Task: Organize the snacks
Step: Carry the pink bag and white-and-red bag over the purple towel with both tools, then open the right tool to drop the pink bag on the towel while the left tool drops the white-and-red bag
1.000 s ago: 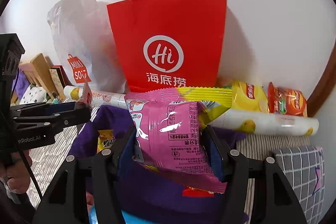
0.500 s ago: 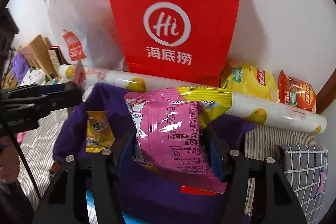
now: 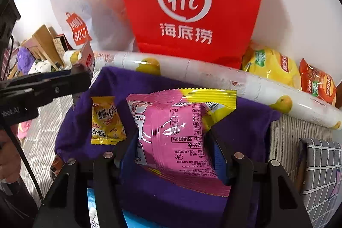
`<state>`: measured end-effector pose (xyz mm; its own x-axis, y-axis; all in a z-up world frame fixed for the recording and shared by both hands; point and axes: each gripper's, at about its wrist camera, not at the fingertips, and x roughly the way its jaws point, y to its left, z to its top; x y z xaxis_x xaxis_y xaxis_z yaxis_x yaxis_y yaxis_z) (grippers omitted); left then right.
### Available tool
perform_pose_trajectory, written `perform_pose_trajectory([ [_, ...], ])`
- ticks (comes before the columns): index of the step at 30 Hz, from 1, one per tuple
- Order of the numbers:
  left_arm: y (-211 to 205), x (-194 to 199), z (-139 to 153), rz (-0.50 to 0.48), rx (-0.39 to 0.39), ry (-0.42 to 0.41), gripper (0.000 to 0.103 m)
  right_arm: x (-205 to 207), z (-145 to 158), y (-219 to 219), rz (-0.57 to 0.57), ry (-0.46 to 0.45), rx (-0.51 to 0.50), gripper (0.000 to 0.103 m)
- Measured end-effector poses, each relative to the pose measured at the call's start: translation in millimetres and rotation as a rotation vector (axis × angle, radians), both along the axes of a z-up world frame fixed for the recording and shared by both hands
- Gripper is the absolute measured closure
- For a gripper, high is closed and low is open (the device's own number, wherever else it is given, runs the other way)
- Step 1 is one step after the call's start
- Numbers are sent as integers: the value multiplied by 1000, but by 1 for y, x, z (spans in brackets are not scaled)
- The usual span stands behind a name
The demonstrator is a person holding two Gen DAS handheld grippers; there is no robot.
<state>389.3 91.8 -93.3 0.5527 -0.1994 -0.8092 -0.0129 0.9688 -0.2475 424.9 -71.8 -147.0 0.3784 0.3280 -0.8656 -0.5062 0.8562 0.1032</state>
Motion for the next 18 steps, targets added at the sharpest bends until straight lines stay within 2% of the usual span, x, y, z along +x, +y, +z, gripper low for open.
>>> perform_pose_trajectory([
  [5, -4, 1, -2, -17, 4, 1, 61, 3, -15, 7, 13, 45, -29, 41],
  [11, -7, 3, -8, -28, 3, 22, 61, 12, -28, 2, -22, 113, -63, 39],
  [15, -12, 6, -17, -51, -15, 50, 61, 7, -13, -2, -10, 37, -86, 27],
  [18, -18, 9, -26, -77, -44, 82, 61, 5, 0, -10, -23, -5, -81, 24],
])
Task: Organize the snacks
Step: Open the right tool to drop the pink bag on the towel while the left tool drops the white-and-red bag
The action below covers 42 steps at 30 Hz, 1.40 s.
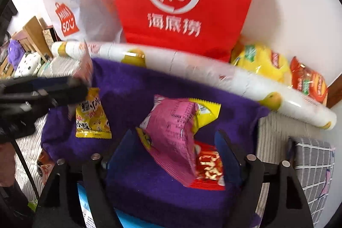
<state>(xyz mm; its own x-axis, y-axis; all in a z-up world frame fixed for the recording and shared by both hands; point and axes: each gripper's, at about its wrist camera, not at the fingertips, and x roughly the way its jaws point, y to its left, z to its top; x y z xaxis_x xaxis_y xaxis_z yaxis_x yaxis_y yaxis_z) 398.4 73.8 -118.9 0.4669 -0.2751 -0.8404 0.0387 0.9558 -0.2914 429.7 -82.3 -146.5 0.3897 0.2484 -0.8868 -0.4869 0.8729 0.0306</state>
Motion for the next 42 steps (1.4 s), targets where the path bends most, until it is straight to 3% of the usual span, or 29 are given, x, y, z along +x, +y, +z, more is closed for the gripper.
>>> perform_pose_trajectory([
  [10, -18, 2, -14, -35, 42, 52, 61, 5, 29, -17, -61, -40, 71, 24],
  [24, -14, 10, -28, -2, 23, 128, 58, 1, 41, -25, -82, -76, 85, 24],
  [26, -15, 9, -24, -9, 15, 109, 52, 0, 42, -25, -83, -77, 90, 24],
  [28, -15, 8, -18, -8, 18, 84, 39, 0, 43, -26, -85, -74, 94, 24],
  [42, -10, -6, 13, 1, -21, 21, 36, -30, 74, -52, -168, -139, 194, 24],
])
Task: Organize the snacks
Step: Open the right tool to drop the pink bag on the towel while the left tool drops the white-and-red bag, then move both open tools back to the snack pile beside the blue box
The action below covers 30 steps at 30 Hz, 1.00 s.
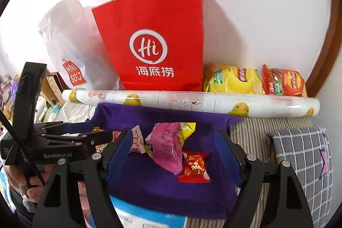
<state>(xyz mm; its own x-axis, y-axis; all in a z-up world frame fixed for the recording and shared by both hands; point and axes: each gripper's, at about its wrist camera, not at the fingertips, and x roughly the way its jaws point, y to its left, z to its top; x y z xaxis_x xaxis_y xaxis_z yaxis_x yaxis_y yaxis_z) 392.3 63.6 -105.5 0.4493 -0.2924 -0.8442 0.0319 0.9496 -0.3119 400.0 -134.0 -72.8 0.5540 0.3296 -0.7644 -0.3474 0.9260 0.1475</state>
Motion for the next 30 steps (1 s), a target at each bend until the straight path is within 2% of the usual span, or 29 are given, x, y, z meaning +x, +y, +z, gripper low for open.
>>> perform_pose_trajectory([
  [4, -7, -11, 15, -23, -10, -25, 36, -26, 16, -18, -39, -28, 45, 24],
  [9, -14, -23, 34, -39, -14, -63, 36, -59, 31, -36, -75, -30, 53, 24],
  [16, -31, -51, 68, -104, -36, -119, 36, -117, 44, -54, -158, -76, 19, 24],
  [21, -22, -74, 96, -82, -39, -191, 36, -149, 45, -66, -190, -67, 14, 24],
  [26, -13, -97, 85, -66, -26, -147, 36, -174, 40, -73, -208, -46, 5, 29],
  [30, -3, -118, 66, -51, 0, -106, 36, -187, 26, -74, -216, -6, 47, 29],
])
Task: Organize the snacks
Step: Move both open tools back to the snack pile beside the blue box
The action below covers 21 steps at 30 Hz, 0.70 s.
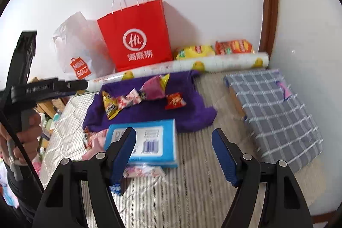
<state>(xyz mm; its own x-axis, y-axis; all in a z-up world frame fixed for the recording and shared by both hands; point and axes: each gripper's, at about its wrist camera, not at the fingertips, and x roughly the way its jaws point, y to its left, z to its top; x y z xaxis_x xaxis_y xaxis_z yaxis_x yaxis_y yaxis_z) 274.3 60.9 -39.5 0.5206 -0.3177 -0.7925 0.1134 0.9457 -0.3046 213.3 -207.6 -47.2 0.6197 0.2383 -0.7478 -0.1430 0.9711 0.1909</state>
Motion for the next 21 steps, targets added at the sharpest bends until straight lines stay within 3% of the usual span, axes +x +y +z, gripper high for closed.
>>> perform_pose_trajectory([
  [10, 38, -36, -31, 74, 21, 80, 36, -16, -61, 31, 84, 147, 32, 29],
  [14, 46, -46, -37, 75, 43, 86, 36, -20, -77, 51, 123, 153, 2, 37],
  [17, 52, -49, -41, 80, 47, 93, 36, -24, -81, 68, 173, 118, -44, 49],
  [20, 58, -50, -46, 88, 33, 104, 36, -28, -88, 83, 219, 88, -102, 75],
  [21, 59, -49, -48, 89, 30, 108, 36, -28, -91, 86, 238, 88, -118, 75],
])
